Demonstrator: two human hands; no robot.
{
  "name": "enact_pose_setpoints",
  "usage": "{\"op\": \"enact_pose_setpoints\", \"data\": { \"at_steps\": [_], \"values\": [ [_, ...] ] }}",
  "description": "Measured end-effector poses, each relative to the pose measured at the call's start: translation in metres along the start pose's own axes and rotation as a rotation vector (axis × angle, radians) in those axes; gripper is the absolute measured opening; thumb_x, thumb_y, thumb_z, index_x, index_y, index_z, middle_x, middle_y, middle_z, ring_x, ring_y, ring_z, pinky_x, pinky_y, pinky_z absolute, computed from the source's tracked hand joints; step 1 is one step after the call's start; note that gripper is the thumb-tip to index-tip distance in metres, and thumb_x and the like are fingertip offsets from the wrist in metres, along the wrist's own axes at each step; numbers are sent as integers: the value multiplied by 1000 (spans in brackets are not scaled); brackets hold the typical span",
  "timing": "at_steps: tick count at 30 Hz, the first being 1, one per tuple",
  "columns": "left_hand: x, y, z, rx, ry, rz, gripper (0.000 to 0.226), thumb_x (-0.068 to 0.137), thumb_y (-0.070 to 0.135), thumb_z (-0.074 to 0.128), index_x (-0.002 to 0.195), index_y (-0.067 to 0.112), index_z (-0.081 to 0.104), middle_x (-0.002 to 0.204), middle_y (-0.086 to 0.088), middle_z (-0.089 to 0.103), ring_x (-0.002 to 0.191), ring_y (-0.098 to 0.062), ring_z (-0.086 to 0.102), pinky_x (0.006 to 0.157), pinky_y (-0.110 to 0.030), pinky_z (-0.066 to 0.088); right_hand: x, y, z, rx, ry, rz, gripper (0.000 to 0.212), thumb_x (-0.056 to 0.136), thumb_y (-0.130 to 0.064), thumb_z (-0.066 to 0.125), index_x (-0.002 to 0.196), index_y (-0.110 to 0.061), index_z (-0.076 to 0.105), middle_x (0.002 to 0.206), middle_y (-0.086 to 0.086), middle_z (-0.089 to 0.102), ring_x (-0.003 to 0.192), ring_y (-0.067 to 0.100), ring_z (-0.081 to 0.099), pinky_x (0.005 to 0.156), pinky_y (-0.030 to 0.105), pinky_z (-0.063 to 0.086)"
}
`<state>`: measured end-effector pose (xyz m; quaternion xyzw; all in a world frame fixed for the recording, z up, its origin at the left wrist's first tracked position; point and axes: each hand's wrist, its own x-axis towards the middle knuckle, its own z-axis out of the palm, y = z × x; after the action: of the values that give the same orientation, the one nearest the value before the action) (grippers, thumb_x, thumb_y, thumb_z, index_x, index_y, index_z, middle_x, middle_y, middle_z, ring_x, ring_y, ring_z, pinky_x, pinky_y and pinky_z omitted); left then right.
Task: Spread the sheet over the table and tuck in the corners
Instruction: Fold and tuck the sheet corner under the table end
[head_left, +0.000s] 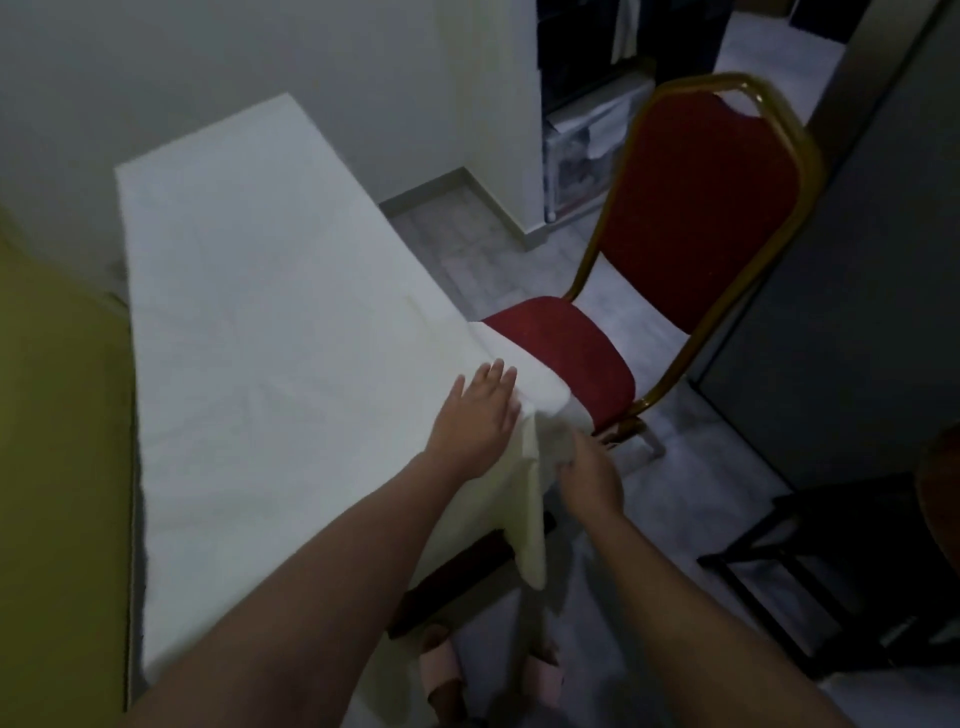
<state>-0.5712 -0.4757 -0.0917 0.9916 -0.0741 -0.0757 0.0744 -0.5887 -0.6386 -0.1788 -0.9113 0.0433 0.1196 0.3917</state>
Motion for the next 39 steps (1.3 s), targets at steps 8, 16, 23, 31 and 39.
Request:
{"op": "enact_pose_setpoints", "data": {
  "at_steps": [8, 16, 23, 31, 39],
  "values": [
    [13, 9, 32, -156, 15, -99, 54, 103, 41, 14, 152, 21, 16, 160, 2, 11, 148, -10, 2, 120, -35, 1, 32, -2, 19, 15, -35, -33, 19, 90, -11, 47, 81, -26, 54, 90, 6, 68, 88, 29, 62, 72, 33, 41],
    [12, 5, 36, -167, 53, -66, 52, 103, 37, 18, 151, 18, 20, 160, 1, 16, 148, -11, 6, 120, -35, 3, -45, -10, -19, -230, 373, -64, 5, 85, -18, 61, 82, -19, 65, 73, 2, 62, 76, 25, 56, 80, 39, 36],
    [9, 4, 37, -186, 101, -37, 51, 103, 36, 22, 150, 18, 27, 158, 2, 23, 147, -10, 12, 119, -33, 6, -58, -15, -3, 298, 86, 8, 12, 93, -15, 45, 82, -14, 46, 82, 3, 51, 78, 20, 47, 66, 31, 34],
    [9, 9, 36, -164, 120, -53, 59, 98, 45, 11, 148, 22, 32, 157, 3, 26, 147, -12, 15, 120, -35, 9, -9, 40, 27, 31, -221, 152, 46, 92, -21, 49, 137, -25, 42, 122, 7, 50, 104, 28, 53, 87, 42, 50],
    [9, 6, 38, -167, 157, -34, 54, 100, 41, 18, 145, 21, 38, 155, 0, 31, 145, -13, 19, 118, -35, 11, -1, 56, 39, -205, -98, 122, 3, 89, -19, 52, 89, -19, 49, 112, 9, 60, 104, 32, 53, 90, 41, 36]
  ]
}}
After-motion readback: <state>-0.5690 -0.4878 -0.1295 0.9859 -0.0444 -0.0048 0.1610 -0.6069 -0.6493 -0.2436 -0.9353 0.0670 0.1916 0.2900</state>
